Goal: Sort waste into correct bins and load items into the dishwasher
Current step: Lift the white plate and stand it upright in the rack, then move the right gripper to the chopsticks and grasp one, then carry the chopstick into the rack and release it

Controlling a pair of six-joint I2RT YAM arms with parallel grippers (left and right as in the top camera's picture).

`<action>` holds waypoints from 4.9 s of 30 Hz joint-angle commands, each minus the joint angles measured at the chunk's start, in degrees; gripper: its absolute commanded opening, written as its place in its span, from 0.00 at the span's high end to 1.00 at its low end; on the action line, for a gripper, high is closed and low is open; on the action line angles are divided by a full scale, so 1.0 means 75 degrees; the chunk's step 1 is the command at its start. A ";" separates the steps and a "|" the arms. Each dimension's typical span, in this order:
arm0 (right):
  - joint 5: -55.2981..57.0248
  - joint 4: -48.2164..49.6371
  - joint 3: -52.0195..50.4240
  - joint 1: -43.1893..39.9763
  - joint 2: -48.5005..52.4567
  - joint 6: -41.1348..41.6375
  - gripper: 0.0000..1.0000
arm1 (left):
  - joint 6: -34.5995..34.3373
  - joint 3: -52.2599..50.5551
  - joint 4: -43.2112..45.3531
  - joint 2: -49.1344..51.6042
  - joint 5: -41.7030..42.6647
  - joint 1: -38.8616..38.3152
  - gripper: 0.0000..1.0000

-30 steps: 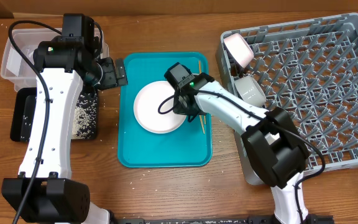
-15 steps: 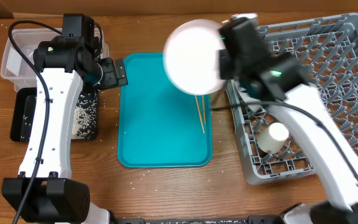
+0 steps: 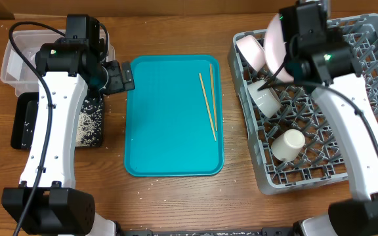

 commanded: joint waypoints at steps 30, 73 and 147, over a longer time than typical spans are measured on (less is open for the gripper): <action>0.0734 0.1827 -0.1448 -0.0737 0.1183 -0.0408 0.96 | 0.0087 0.0134 0.0006 -0.0038 0.0052 0.0017 0.00; -0.6269 0.0860 -0.1055 0.1926 0.0335 0.3188 0.07 | 0.0087 0.0137 0.0006 -0.0038 0.0052 0.0017 0.00; -0.4756 -0.3809 0.3077 -0.1798 0.1609 0.6397 0.96 | 0.0087 0.0134 0.0006 -0.0038 0.0052 0.0017 0.00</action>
